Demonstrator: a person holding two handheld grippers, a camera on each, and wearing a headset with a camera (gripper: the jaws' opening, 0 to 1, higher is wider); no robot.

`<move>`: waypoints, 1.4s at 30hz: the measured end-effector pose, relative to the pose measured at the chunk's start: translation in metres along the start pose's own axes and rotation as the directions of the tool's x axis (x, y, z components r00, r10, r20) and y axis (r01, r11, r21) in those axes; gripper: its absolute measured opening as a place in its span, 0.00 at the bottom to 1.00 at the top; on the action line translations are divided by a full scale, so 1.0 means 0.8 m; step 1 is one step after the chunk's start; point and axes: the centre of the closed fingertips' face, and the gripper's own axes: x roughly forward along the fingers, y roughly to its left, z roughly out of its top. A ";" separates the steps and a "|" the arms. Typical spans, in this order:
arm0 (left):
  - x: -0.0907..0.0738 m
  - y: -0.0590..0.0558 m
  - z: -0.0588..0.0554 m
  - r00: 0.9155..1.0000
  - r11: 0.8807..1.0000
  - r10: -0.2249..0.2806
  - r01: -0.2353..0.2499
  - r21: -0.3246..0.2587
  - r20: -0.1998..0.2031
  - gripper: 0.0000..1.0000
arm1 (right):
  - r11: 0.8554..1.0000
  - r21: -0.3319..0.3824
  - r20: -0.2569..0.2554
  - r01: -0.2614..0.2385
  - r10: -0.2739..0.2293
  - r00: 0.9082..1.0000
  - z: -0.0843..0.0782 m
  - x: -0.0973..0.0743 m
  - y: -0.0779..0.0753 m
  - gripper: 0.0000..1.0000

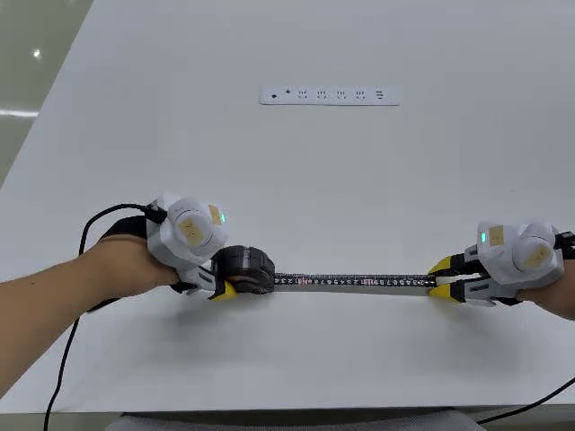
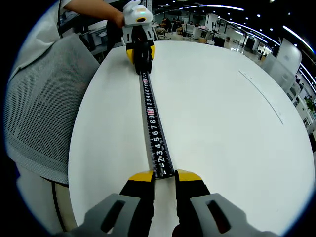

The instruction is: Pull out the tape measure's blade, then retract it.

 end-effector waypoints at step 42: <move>-0.040 0.004 0.004 0.986 0.993 0.087 -0.074 -0.093 0.140 0.50 | 0.984 0.128 0.110 0.124 -0.139 0.984 0.027 -0.022 0.005 0.35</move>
